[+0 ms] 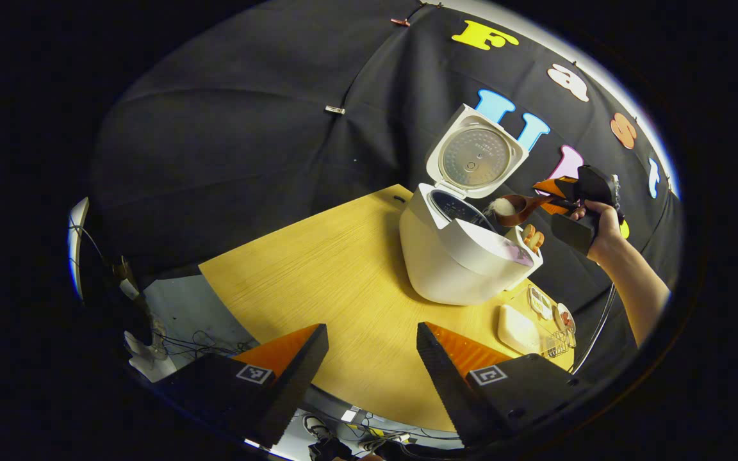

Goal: Close the left gripper, press the button to open the rice cooker; take a wooden spoon from the chopstick holder with the right hand, scoop a spoonful of rice and pour it into the rice cooker, then put the wooden spoon back into the chopstick holder.

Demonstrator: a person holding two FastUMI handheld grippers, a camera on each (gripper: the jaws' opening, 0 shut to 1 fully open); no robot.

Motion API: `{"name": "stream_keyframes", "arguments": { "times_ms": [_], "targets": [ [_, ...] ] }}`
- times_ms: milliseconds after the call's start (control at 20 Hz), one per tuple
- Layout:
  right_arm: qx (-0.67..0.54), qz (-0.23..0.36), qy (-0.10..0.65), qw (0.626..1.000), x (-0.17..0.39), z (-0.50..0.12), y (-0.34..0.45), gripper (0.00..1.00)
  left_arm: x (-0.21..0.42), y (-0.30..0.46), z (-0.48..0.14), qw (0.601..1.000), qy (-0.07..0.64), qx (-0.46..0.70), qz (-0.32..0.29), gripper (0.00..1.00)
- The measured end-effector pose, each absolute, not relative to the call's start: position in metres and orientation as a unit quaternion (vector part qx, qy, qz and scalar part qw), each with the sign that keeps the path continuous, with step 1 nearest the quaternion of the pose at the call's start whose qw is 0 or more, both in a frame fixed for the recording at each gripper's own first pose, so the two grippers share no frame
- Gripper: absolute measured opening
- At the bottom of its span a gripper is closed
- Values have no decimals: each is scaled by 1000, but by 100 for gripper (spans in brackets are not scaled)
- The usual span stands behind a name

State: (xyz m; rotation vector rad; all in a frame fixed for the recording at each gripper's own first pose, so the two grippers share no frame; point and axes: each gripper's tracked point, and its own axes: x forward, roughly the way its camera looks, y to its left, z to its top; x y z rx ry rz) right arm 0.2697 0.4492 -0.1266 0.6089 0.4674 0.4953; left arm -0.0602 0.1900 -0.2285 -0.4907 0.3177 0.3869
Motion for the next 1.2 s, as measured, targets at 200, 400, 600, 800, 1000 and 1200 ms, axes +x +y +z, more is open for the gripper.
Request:
{"name": "stream_keyframes", "arguments": {
  "times_ms": [200, 400, 600, 800, 1000, 1200],
  "targets": [
    [234, 276, 204, 910, 266, -138, 475, 22, -62, 195, -232, 937, 161, -240, 197, 96],
    [172, 307, 170, 920, 267, -138, 487, 22, -62, 191, -227, 944, 166, -215, 185, 96],
    [98, 350, 150, 920, 254, -148, 500, 22, -61, 187, -230, 946, 171, -208, 181, 96],
    [7, 421, 110, 901, 225, -149, 518, 22, -54, 175, -231, 945, 173, -220, 170, 96],
    [-62, 466, 86, 878, 200, -156, 530, 22, -49, 169, -231, 951, 176, -198, 161, 96],
    [-68, 465, 80, 879, 196, -152, 528, 22, -48, 163, -227, 951, 169, -202, 163, 96]
  ]
}}
